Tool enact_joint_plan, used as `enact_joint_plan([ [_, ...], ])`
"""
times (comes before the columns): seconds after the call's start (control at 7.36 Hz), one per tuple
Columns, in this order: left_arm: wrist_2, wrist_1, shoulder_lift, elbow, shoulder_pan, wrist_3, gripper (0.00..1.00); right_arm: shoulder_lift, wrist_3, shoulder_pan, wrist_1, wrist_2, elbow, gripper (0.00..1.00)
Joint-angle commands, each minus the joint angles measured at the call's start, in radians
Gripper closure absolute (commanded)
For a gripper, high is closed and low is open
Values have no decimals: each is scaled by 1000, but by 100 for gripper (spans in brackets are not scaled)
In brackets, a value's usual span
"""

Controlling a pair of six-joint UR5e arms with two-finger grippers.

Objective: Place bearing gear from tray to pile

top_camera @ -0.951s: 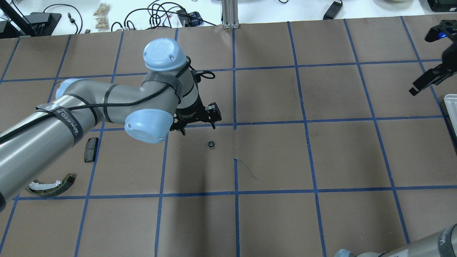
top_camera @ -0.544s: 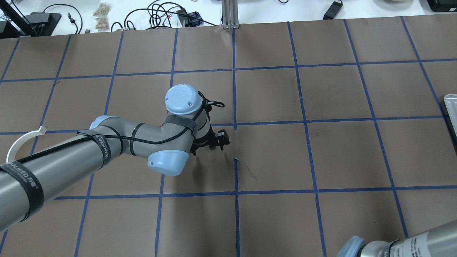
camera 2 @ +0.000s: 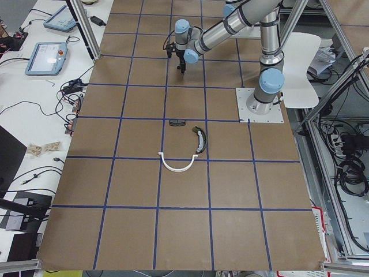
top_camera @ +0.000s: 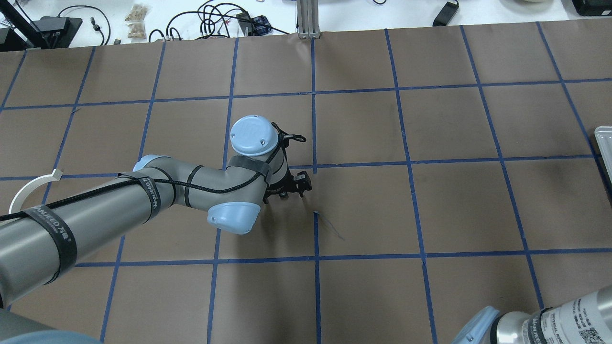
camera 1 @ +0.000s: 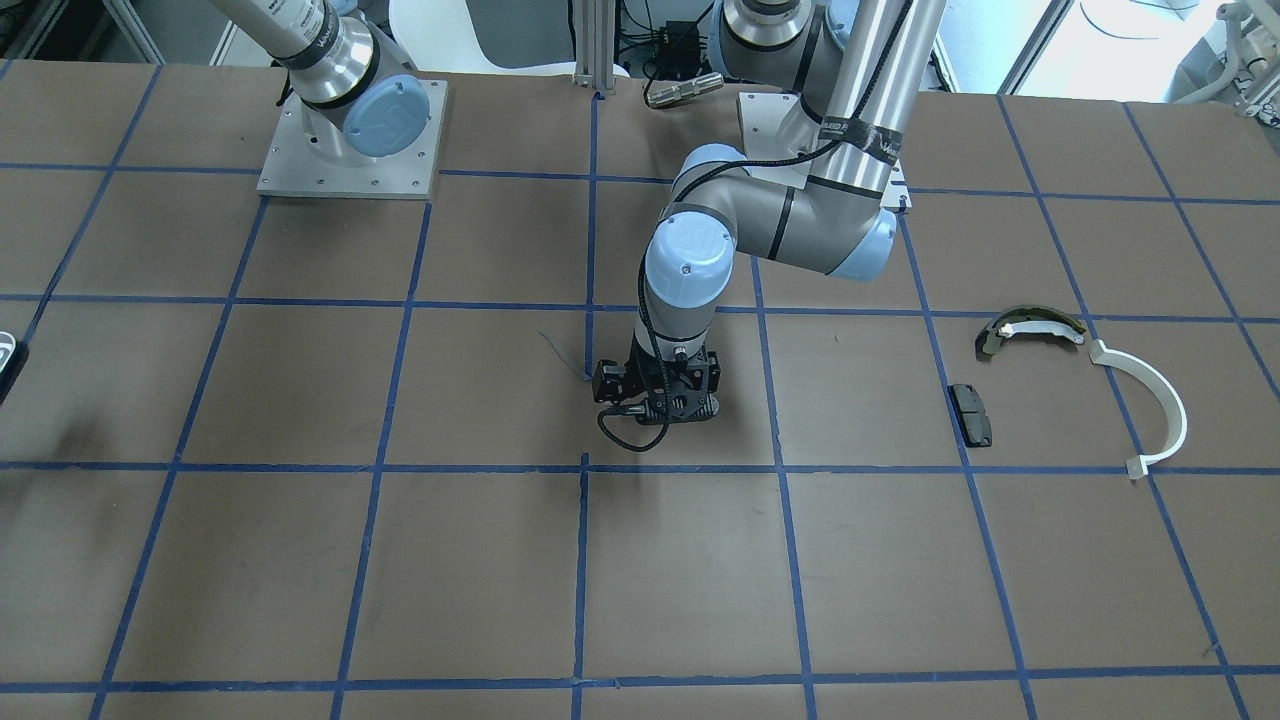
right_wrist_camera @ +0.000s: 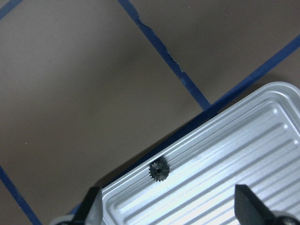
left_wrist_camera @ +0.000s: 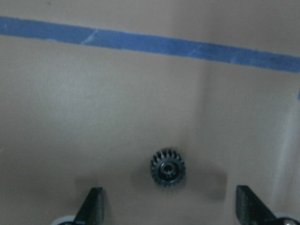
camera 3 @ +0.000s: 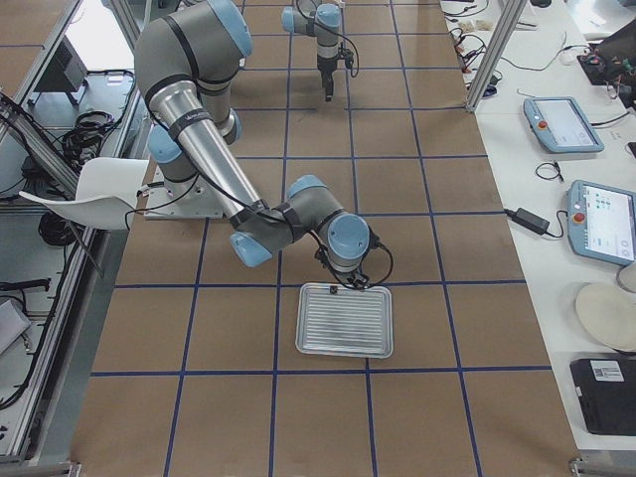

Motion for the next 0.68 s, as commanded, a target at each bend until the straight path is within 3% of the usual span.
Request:
enact_joint_plan([
  [0.0,19,6,-15,16,-6,-1,13,52,-117,-8,-34,6,4,0],
  [0.14,19,6,-13,16,-10,1,40,74,-148,-8,-101,8,10,3],
  [0.41,22,2,-9,16,-13,0,100,104,-204,-8,-110,5,12,4],
  [0.54,34,-6,5,16,-13,1,100,106,-206,-8,-108,3,13,4],
])
